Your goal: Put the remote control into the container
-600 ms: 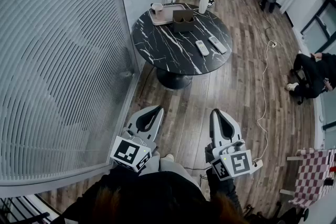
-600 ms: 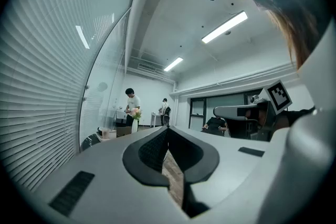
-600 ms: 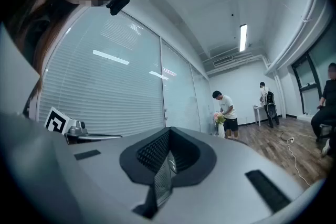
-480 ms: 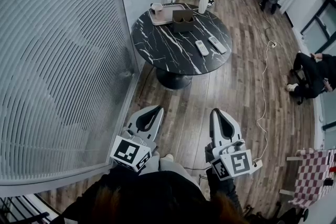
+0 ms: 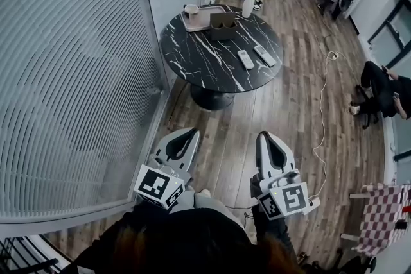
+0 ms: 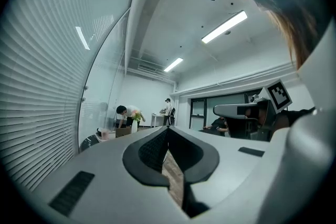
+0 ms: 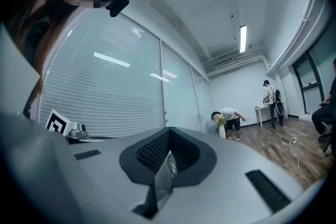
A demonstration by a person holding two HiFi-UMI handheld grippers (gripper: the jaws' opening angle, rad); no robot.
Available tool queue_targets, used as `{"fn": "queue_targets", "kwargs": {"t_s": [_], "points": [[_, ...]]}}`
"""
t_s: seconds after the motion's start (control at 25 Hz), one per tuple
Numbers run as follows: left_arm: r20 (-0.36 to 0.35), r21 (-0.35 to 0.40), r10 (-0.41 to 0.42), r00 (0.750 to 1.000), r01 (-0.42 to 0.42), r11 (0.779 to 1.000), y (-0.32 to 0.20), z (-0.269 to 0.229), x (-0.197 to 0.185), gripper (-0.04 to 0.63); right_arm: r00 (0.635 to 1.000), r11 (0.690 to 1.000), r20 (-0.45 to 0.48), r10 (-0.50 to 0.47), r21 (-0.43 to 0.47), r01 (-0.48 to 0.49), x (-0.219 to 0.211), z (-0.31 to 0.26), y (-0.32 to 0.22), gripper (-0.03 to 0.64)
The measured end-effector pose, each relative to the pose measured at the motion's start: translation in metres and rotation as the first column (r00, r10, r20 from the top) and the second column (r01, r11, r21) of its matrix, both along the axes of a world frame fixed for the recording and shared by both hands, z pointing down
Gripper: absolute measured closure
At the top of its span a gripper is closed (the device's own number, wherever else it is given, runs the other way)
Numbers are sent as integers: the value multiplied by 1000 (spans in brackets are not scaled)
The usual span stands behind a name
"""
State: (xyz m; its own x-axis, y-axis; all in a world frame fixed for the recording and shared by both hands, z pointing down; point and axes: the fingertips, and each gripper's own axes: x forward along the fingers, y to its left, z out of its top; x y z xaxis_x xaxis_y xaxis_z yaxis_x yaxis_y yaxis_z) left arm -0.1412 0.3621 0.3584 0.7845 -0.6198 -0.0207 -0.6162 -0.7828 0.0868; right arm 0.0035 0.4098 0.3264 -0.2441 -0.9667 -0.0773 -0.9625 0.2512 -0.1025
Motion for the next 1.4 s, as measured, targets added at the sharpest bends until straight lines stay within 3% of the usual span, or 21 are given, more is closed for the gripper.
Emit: {"fn": "queue_targets", "kwargs": {"t_s": [0.76,1.4], "points": [[-7,7,-50,999,50,999,-16,7,18,586,999,1000,51,-17,15,17,36,6,-10,600],[-25,-8,-33,999,33,999,-105,12,41,586,998,1000,63,8,-2,-8,60,10,-90,600]]}}
